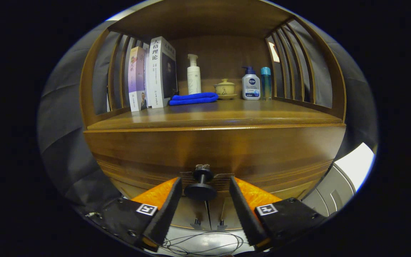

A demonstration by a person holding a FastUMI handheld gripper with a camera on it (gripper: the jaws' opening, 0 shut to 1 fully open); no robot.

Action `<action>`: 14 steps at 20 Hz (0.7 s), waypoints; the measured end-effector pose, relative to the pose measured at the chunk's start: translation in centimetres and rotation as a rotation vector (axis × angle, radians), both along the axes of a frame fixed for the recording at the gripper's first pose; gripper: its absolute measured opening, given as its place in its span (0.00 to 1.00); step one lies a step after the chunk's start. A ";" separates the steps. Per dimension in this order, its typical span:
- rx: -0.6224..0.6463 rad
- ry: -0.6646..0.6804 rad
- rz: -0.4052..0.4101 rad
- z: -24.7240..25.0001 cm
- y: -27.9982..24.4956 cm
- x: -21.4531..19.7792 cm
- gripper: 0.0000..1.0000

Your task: Pull open the drawer, take out the items inside it, and place them on the countertop above the cabinet.

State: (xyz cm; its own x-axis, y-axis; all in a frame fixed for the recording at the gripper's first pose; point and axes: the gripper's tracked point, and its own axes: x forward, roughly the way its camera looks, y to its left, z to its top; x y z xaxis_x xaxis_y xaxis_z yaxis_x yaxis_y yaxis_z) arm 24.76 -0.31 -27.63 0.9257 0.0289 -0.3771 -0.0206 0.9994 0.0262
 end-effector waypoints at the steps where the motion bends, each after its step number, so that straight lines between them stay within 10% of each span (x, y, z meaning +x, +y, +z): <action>1: 0.001 0.001 0.008 0.0 0.3 0.0 0.72; 3: -0.004 0.008 0.010 -0.3 0.7 0.5 0.52; 14: -0.029 0.013 0.035 -0.4 0.6 0.3 0.27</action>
